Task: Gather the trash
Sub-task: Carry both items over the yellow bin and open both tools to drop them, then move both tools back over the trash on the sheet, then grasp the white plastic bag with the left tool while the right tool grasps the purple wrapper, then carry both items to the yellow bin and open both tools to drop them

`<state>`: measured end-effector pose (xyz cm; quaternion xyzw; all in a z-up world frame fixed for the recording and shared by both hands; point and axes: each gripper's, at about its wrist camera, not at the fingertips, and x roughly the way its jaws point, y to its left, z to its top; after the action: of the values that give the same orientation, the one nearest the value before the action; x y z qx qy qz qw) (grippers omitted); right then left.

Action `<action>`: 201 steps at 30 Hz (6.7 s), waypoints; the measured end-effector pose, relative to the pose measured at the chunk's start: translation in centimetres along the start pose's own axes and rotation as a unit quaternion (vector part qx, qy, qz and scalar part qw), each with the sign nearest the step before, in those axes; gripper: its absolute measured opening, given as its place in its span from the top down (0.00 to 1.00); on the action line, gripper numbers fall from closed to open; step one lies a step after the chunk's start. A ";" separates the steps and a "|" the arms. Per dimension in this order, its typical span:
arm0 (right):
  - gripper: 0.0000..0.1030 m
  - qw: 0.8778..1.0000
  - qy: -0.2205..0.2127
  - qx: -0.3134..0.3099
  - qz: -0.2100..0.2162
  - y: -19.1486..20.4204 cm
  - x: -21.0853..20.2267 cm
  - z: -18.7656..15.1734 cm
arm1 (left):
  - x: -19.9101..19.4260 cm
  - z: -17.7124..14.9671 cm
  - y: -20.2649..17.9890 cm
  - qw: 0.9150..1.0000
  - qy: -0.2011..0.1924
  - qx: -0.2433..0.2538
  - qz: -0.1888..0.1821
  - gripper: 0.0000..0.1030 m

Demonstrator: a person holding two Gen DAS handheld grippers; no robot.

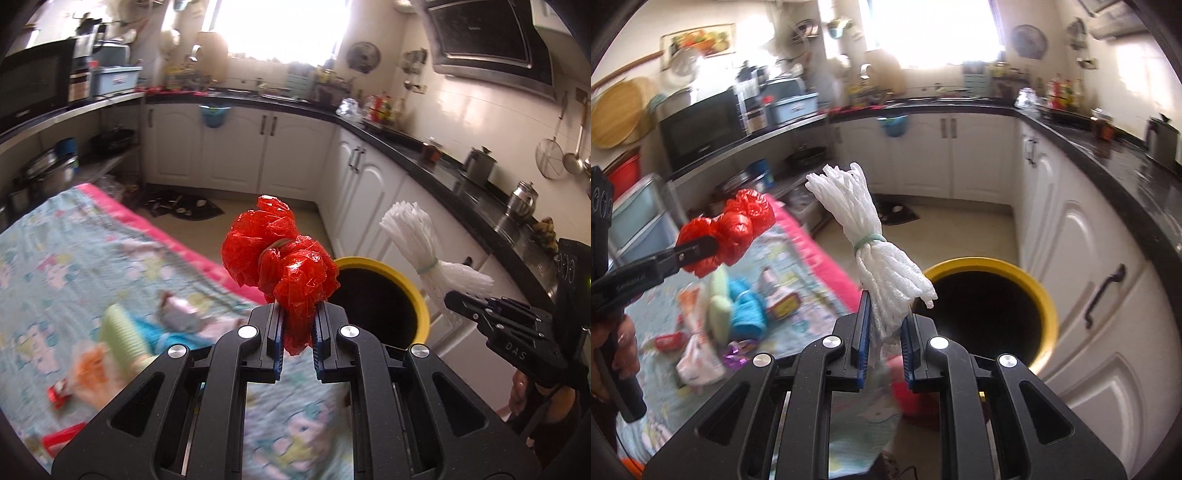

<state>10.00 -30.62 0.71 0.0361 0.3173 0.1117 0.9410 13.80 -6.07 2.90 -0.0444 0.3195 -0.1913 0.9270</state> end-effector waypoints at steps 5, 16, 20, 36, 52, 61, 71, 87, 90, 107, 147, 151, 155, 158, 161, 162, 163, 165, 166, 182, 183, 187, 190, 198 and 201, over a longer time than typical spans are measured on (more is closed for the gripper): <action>0.86 0.999 -0.003 0.032 -0.037 -3.5 -0.1 0.0 | 3.2 0.8 -3.1 0.999 0.012 0.024 -0.030 0.93; 0.85 0.993 0.019 0.080 -0.084 -8.3 1.9 -1.1 | 10.9 1.2 -8.5 0.993 0.060 0.059 -0.083 0.93; 0.84 0.991 0.038 0.086 -0.090 -9.3 3.5 -1.7 | 13.5 1.1 -9.3 0.990 0.083 0.066 -0.092 0.92; 0.51 0.984 0.080 0.109 -0.115 -12.6 8.3 -3.6 | 20.2 -0.6 -8.6 0.985 0.138 0.057 -0.081 0.47; 0.21 0.992 -0.013 0.068 -0.104 -7.2 2.6 -1.6 | 10.1 -0.1 -2.2 0.998 0.058 -0.014 0.001 0.10; 0.17 0.996 -0.043 0.042 -0.065 -3.2 0.3 0.0 | 3.9 0.3 1.3 0.998 0.005 -0.036 0.050 0.10; 0.17 0.998 -0.056 0.004 -0.010 2.3 -0.7 0.6 | -1.7 -0.3 4.4 0.994 -0.034 -0.051 0.095 0.10; 0.17 0.995 -0.039 -0.062 0.062 10.2 -0.3 -0.2 | -6.6 -2.5 10.3 0.982 -0.057 -0.099 0.151 0.10; 0.17 0.994 -0.032 -0.075 0.075 11.4 -0.1 -0.7 | -6.9 -3.2 11.1 0.980 -0.052 -0.109 0.158 0.10; 0.17 0.984 0.031 -0.127 0.124 17.4 3.6 -4.1 | -6.9 -7.6 15.8 0.974 0.005 -0.144 0.175 0.10; 0.91 0.964 0.101 -0.166 0.180 16.9 5.9 -7.0 | -6.7 -6.8 15.4 0.981 0.021 -0.162 0.102 0.70; 0.91 0.968 0.082 -0.160 0.173 16.2 4.8 -5.9 | -7.3 -5.6 13.6 0.985 0.003 -0.142 0.095 0.70; 0.91 0.973 0.063 -0.148 0.163 15.0 3.6 -4.7 | -7.1 -4.4 12.0 0.988 -0.006 -0.124 0.088 0.70; 0.91 0.976 0.052 -0.143 0.155 14.3 3.0 -3.9 | -6.7 -3.6 10.8 0.990 -0.012 -0.112 0.080 0.70; 0.91 0.979 0.041 -0.138 0.145 13.3 2.5 -3.3 | -6.2 -2.9 9.6 0.992 -0.017 -0.103 0.070 0.70; 0.91 0.980 0.039 -0.136 0.143 12.9 2.4 -3.2 | -6.1 -2.7 9.2 0.993 -0.018 -0.099 0.068 0.70; 0.91 0.980 0.037 -0.134 0.141 12.7 2.3 -3.0 | -5.9 -2.5 8.7 0.993 -0.019 -0.093 0.066 0.70; 0.91 0.982 0.031 -0.131 0.133 12.0 2.0 -2.7 | -5.6 -2.1 8.0 0.994 -0.021 -0.085 0.062 0.70; 0.91 0.982 0.029 -0.130 0.131 11.8 2.0 -2.4 | -5.4 -1.8 7.5 0.995 -0.022 -0.081 0.060 0.70; 0.91 0.996 -0.019 -0.077 0.050 3.9 0.2 0.2 | -0.9 1.9 1.3 0.999 -0.030 -0.012 0.025 0.70; 0.91 0.996 -0.022 -0.071 0.044 3.1 0.1 0.4 | -0.4 2.1 0.8 0.999 -0.029 -0.008 0.022 0.70; 0.91 0.998 -0.030 -0.052 0.020 0.8 0.0 0.7 | 1.1 2.8 -0.9 1.000 -0.029 0.005 0.010 0.70; 0.91 0.999 -0.032 -0.039 0.003 -0.8 -0.1 0.5 | 2.4 3.4 -2.1 1.000 -0.028 0.009 -0.001 0.70; 0.91 0.999 -0.017 -0.005 -0.037 -4.7 1.2 -0.4 | 7.1 4.4 -4.9 1.000 -0.025 0.016 -0.003 0.70; 0.90 0.999 -0.001 0.007 -0.048 -5.9 2.3 -1.1 | 9.4 4.4 -5.7 1.000 -0.025 0.016 0.009 0.70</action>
<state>12.20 -35.81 -2.29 0.0271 0.3186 0.0643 0.9453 21.40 -15.05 2.12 -0.0319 0.2931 -0.1868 0.9371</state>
